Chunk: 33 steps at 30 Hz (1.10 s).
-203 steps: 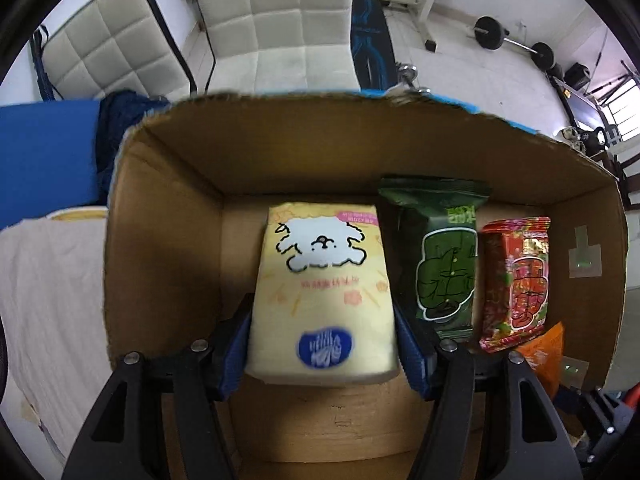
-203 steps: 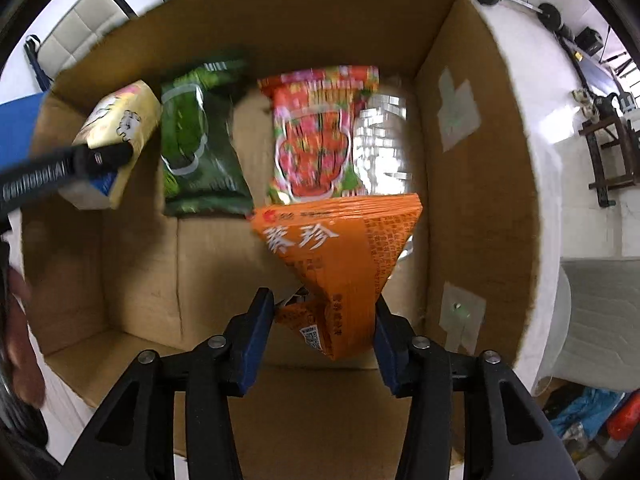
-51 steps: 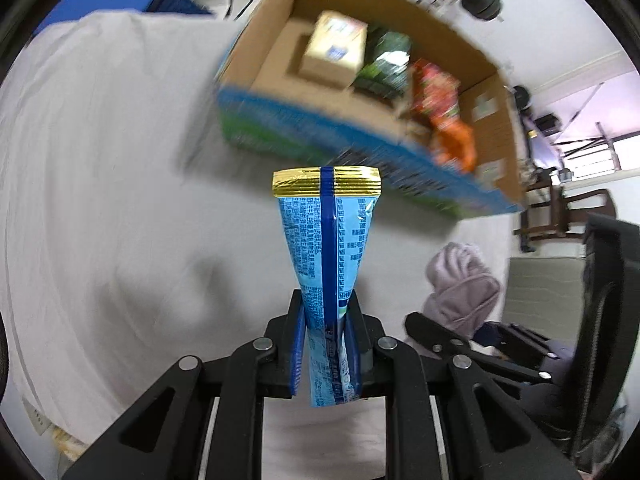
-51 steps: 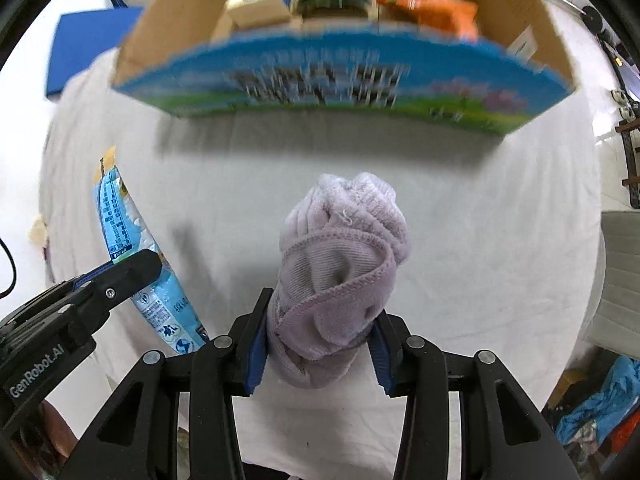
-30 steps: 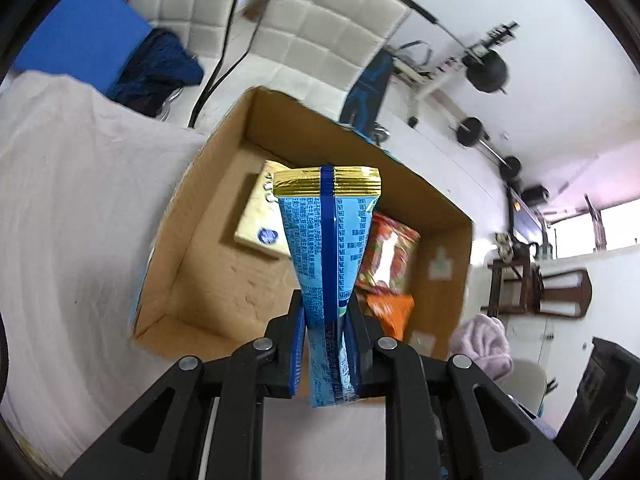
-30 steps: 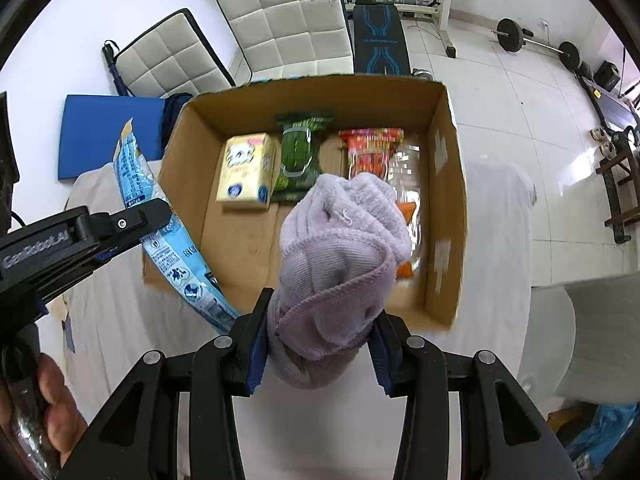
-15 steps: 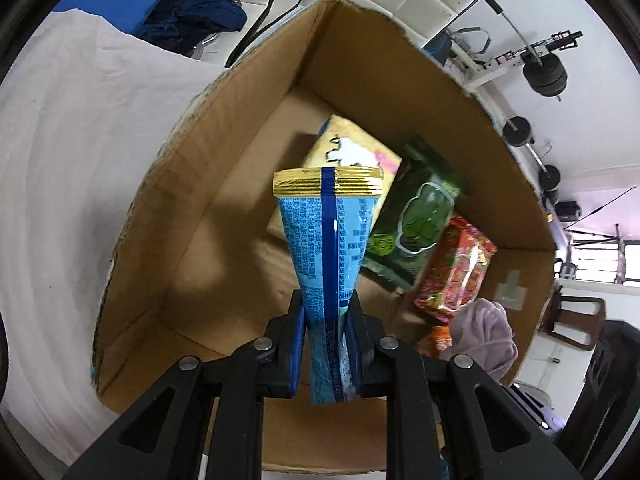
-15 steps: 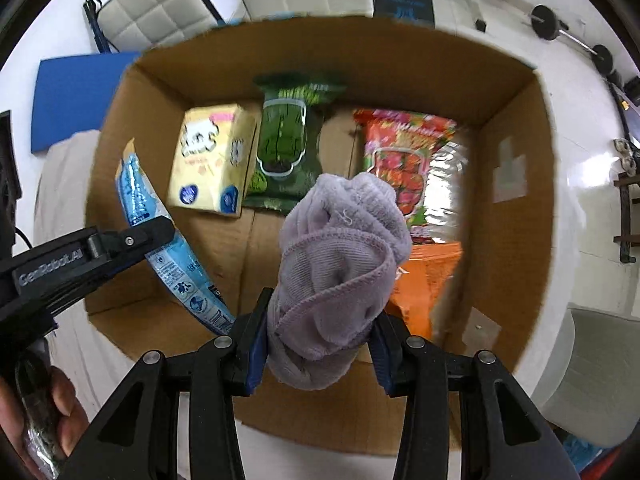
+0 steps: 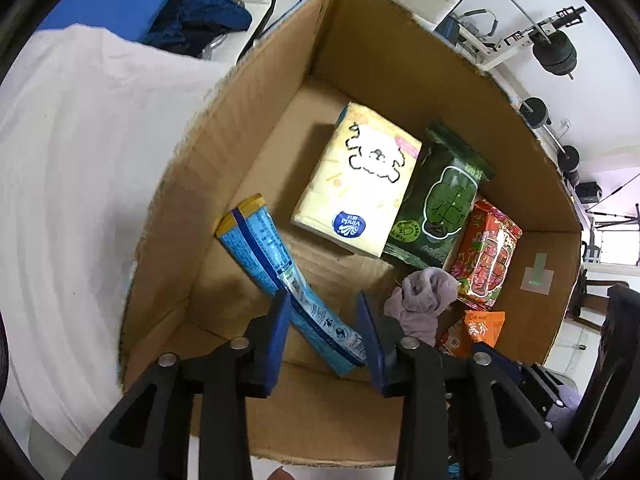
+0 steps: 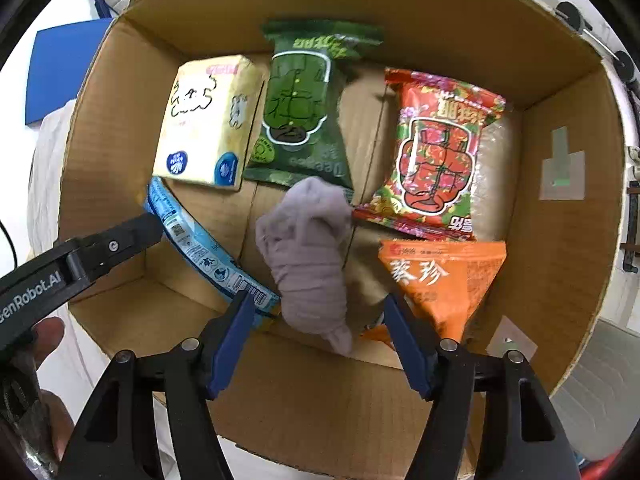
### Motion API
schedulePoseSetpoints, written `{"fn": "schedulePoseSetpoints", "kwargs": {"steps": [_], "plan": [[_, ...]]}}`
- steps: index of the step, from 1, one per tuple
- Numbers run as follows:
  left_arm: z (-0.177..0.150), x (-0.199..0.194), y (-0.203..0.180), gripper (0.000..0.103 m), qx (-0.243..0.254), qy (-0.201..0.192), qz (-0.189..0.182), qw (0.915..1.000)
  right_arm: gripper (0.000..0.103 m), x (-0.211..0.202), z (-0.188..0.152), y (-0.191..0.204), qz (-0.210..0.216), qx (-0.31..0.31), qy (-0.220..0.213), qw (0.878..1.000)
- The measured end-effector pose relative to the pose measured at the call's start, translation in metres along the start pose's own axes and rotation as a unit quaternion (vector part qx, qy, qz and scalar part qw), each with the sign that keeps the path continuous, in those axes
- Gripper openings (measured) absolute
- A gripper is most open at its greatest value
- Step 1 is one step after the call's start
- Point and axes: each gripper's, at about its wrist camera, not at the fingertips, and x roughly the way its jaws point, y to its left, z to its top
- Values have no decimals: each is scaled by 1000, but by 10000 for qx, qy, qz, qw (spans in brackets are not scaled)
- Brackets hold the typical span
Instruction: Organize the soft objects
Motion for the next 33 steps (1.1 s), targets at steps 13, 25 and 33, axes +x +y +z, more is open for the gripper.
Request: {"fn": "schedulePoseSetpoints", "kwargs": {"steps": [13,25,33], "plan": [[-25,-33,-27,63,1305,-886,992,9825,70,-34,-31,-18,-577,449,-599,9955],[-39,-36,-28,100,1725,-1143,1176,9713,103,-48,-55,-21,-757,918,-1068,9871],[-51,-58,-36,101,1898,-1394,1113,9655,103,-64,-67,-21,-809,1059,-1278,9828]]}}
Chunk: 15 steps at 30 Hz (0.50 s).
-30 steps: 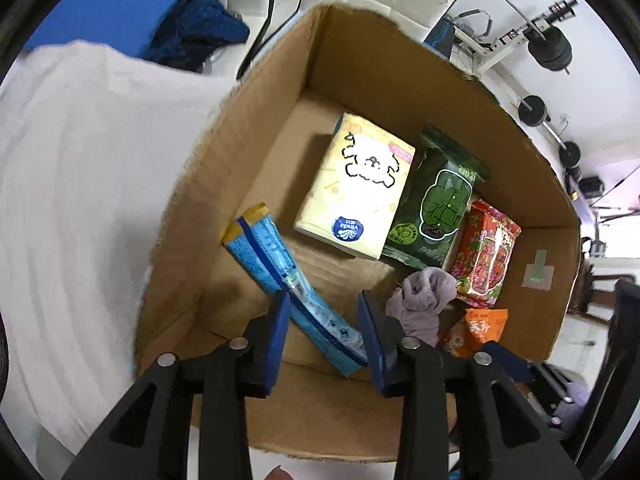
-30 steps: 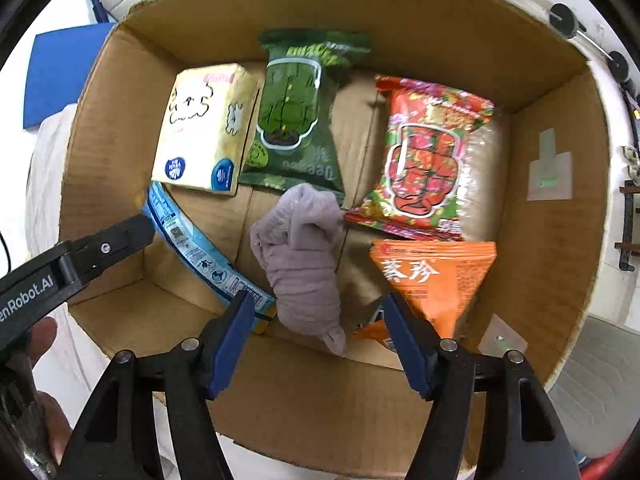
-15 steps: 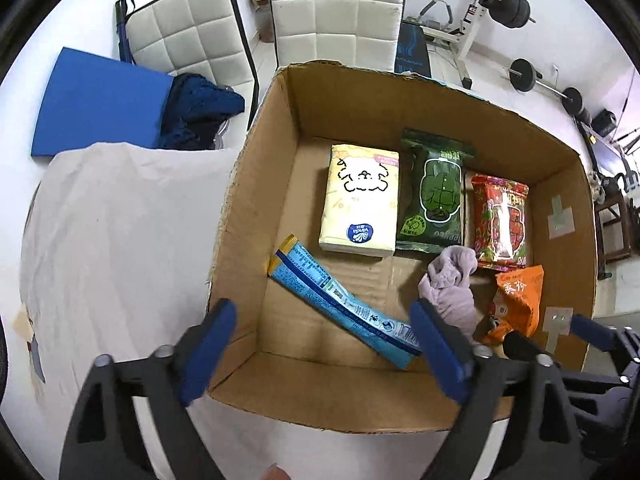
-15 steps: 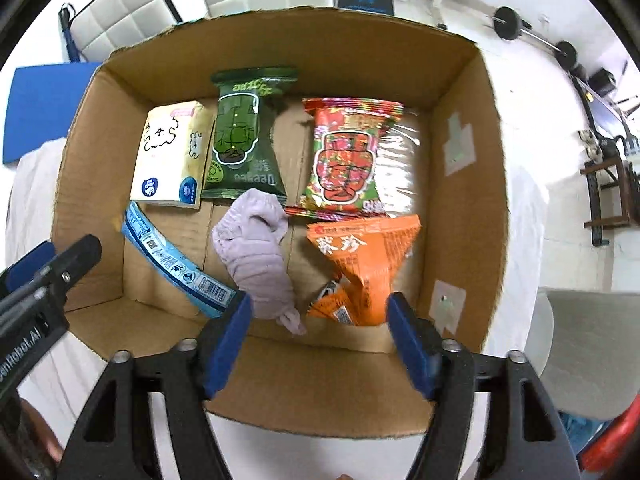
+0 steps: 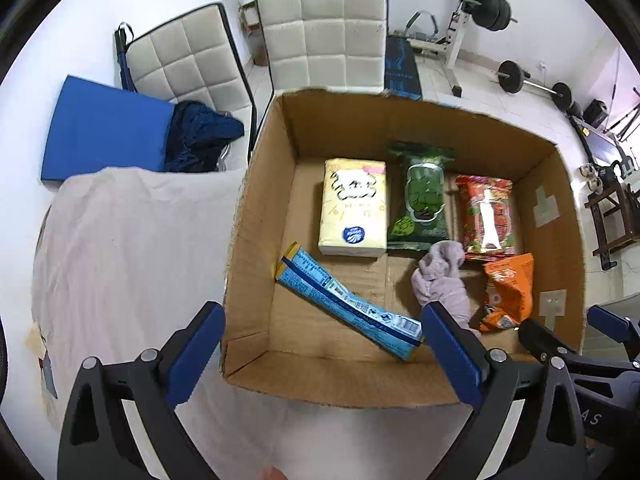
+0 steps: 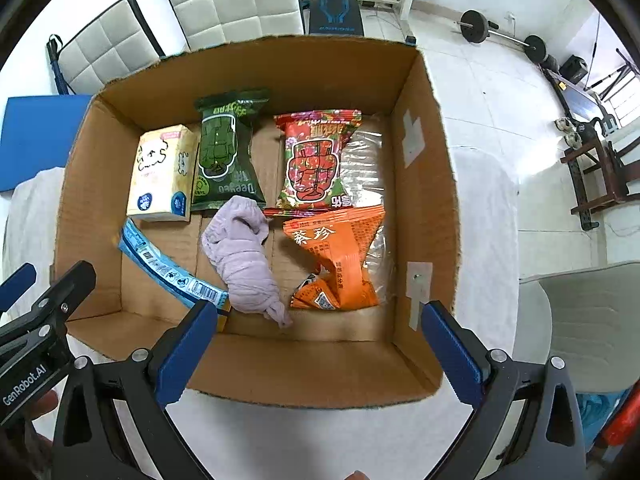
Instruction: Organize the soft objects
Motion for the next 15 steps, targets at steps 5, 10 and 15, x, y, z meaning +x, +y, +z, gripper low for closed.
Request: {"fn": "schedulePoseSetpoints", "kwargs": {"steps": [5,10,15], "plan": [[-7,-39,-4,101,150,-326,9,9994,103,-33,-11,-3,14,25,-296,9996],[-33,-86,-3,101,200,-535,38,9984,103,-80,-34,-11,44,146,-709,9974],[-60,-129,-2,101,189,-774,-37,9968,103,-128,-70,-15,112,181,-1056,9942]]}}
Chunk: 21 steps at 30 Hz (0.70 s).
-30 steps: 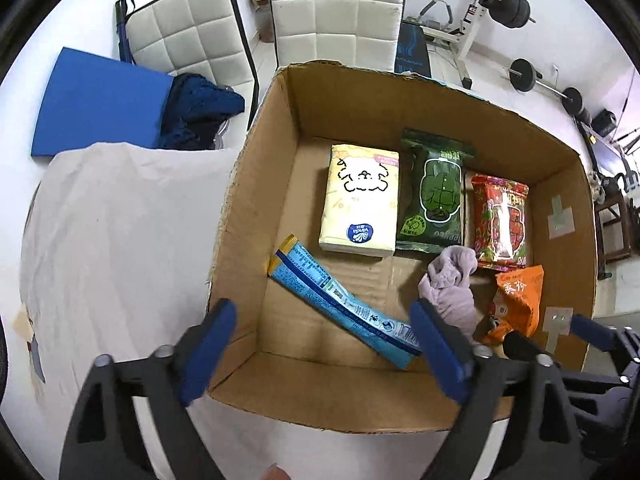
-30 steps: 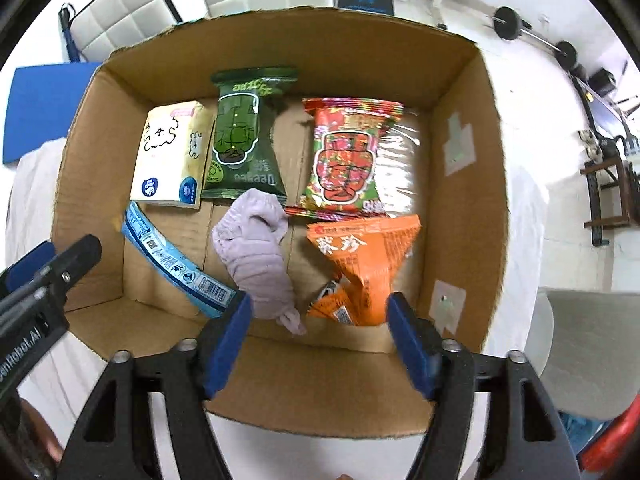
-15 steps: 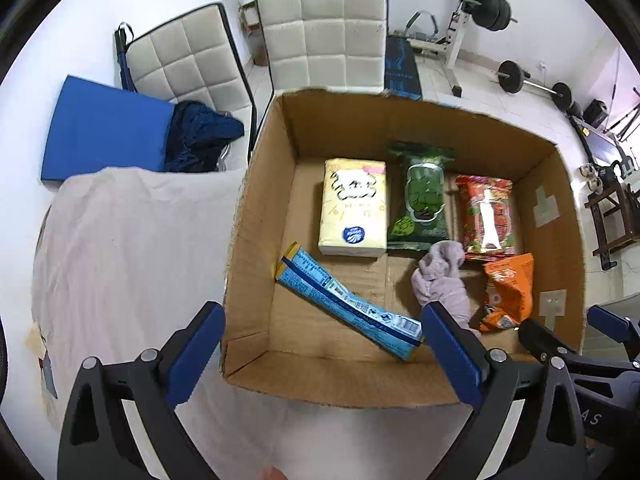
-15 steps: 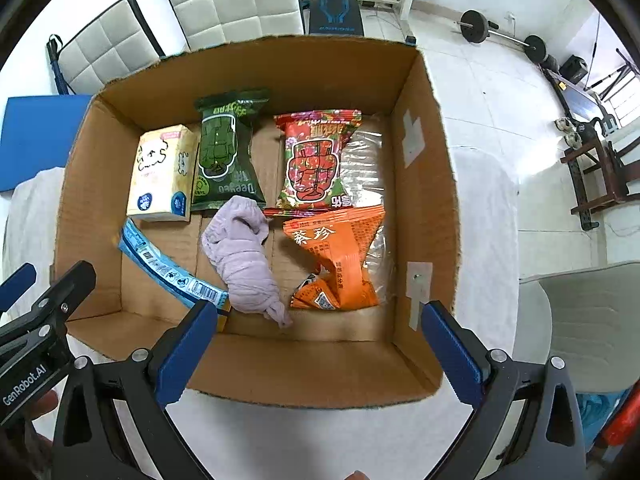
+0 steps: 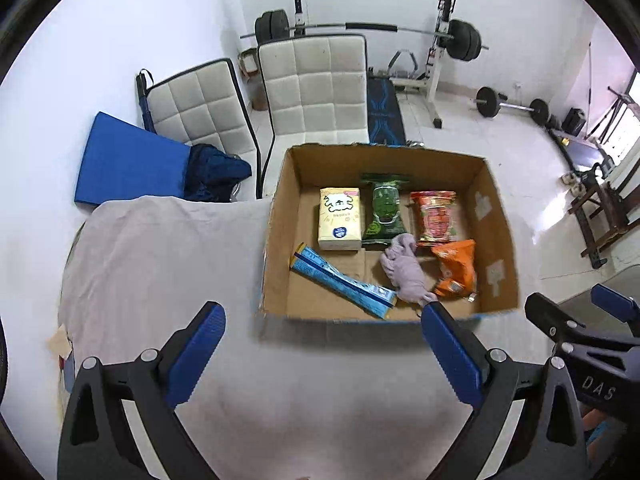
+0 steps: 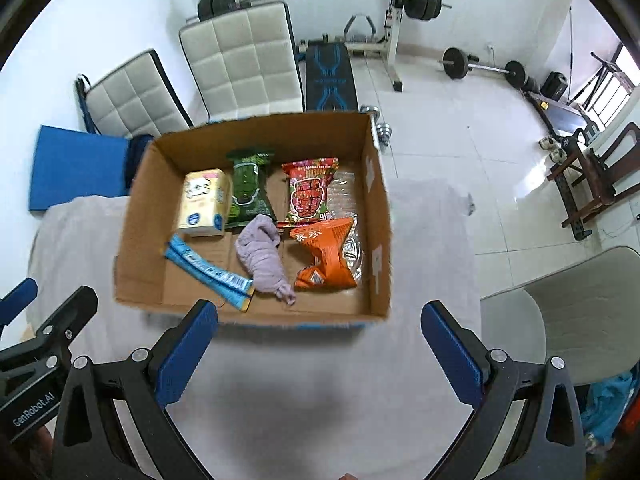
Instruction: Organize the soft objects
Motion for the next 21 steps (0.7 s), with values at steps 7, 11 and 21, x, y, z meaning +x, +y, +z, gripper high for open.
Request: {"fn": "schedulePoseSetpoints", "kwargs": {"steps": [7,11,21], "plan": [[-24,-69,1,101,12,-292,-165,9994,103,-81,-50,-1,171,-38,-445,9989],[-36,-102,3,101,22,-398,-252,9989,103,-126,-77,1,279,-93,-665,9974],[-62,-153,10,101,-75,-400,-408,9983,103,-212,-117,-1,404,-165,-1069,9933]]}}
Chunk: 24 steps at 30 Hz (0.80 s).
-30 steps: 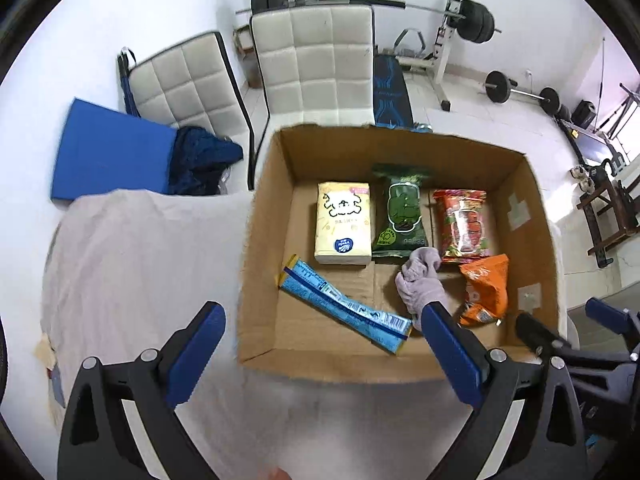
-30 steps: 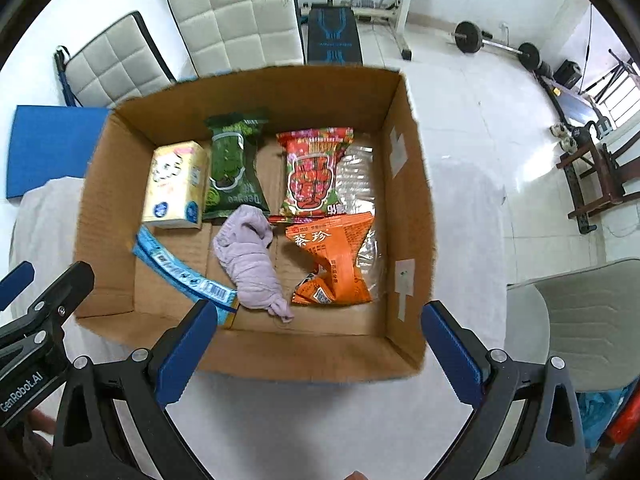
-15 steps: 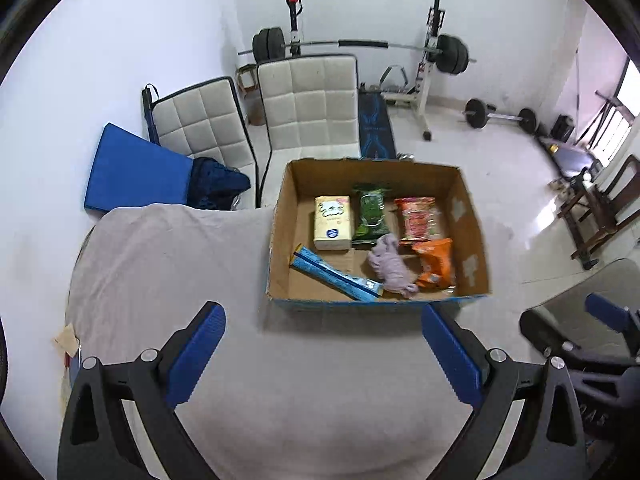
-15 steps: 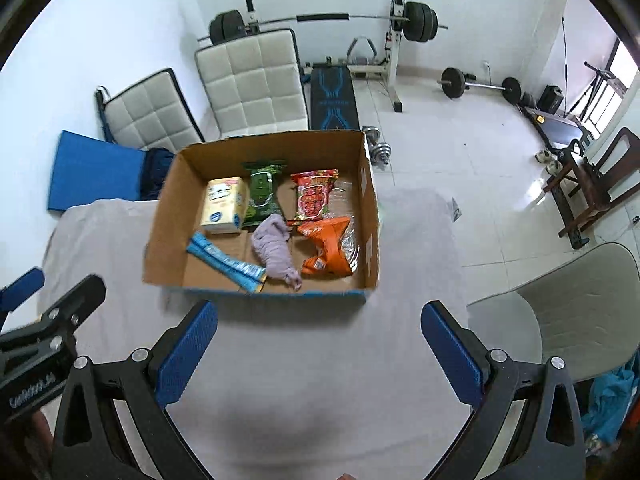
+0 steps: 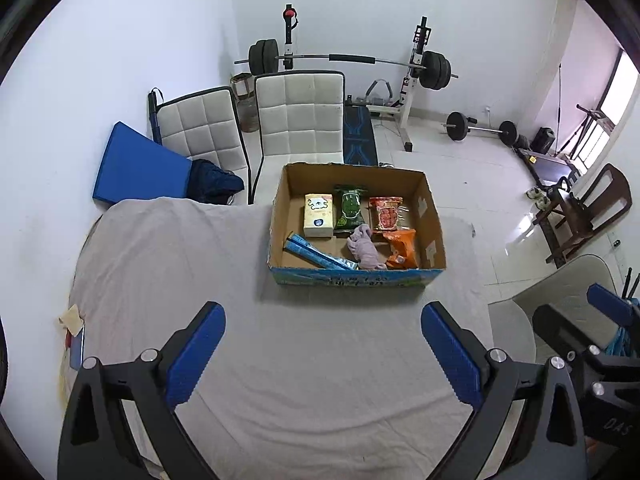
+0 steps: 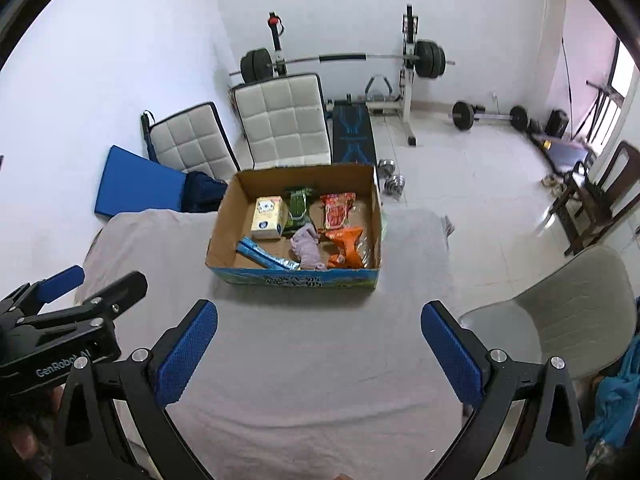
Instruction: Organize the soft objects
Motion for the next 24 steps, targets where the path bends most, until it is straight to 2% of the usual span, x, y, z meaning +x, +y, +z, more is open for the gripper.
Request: {"fn": "schedulePoseSetpoints", "kwargs": {"steps": [10,24], "plan": [[-10,-33,5,101,-183,-128,-12,9997,103,-48,-7,5,49,-155,-70,9998],[-4,-40,6,101,-215,-462,122,9986,103,-50,3,-7,-139,18,-150,9998]]}}
